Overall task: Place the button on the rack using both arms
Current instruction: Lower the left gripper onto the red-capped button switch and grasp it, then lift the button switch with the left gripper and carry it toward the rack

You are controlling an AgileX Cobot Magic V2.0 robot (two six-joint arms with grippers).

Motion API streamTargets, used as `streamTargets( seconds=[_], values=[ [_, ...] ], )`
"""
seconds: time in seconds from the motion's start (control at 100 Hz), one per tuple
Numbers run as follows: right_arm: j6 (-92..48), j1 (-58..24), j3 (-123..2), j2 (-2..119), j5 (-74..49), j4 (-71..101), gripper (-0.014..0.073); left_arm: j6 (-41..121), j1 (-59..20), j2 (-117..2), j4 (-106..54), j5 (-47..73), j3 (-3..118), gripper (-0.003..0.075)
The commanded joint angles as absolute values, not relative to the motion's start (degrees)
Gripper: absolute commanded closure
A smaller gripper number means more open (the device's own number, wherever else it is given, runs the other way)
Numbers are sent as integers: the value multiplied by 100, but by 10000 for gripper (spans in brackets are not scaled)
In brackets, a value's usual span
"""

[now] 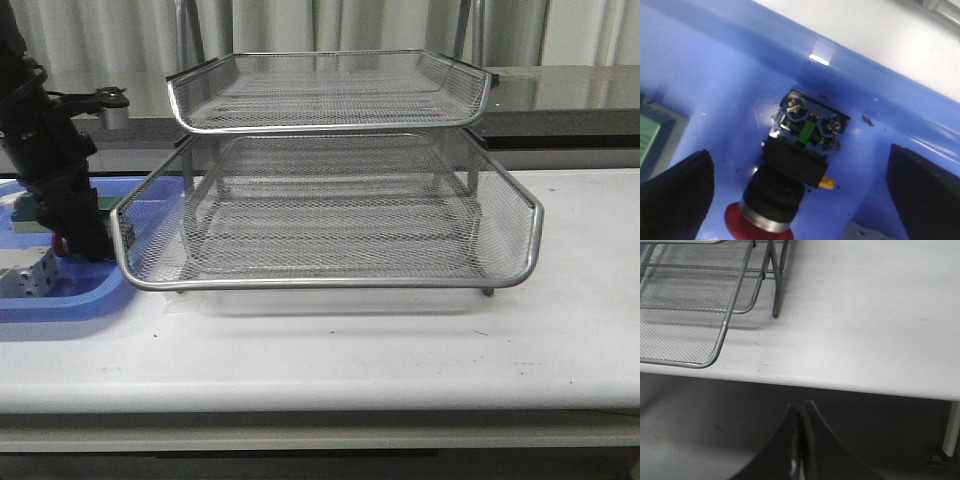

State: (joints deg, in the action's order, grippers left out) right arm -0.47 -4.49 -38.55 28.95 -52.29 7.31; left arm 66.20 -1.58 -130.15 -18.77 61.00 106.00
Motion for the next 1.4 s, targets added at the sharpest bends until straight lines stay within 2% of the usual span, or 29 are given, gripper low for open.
streamTargets(
  seconds=[0.0,0.55,0.62,0.82,1.0,1.14,1.39],
  values=[
    [-49,-477,-4056,2907,-4887,717,661,6642,-162,-12720,-1997,6022,10767,51],
    [-49,-477,-4056,2907,-4887,717,661,6663,-208,-12838,-1961,5935,10767,58],
    [-49,-477,-4056,2907,-4887,717,661,6663,-208,-12838,-1961,5935,10767,106],
    [-49,-477,-4056,2907,-4887,717,661,6663,-208,-12838,-1961,5992,10767,379],
    [-49,-477,-4056,2907,-4887,717,661,6663,-208,-12838,-1961,5992,10767,554],
    [-49,-477,-4056,2907,-4887,717,661,6663,-208,-12838,-1961,6005,10767,619],
    [-49,-477,-4056,2907,-4887,717,661,6663,-197,-12756,-1951,6509,11102,684]
  ],
)
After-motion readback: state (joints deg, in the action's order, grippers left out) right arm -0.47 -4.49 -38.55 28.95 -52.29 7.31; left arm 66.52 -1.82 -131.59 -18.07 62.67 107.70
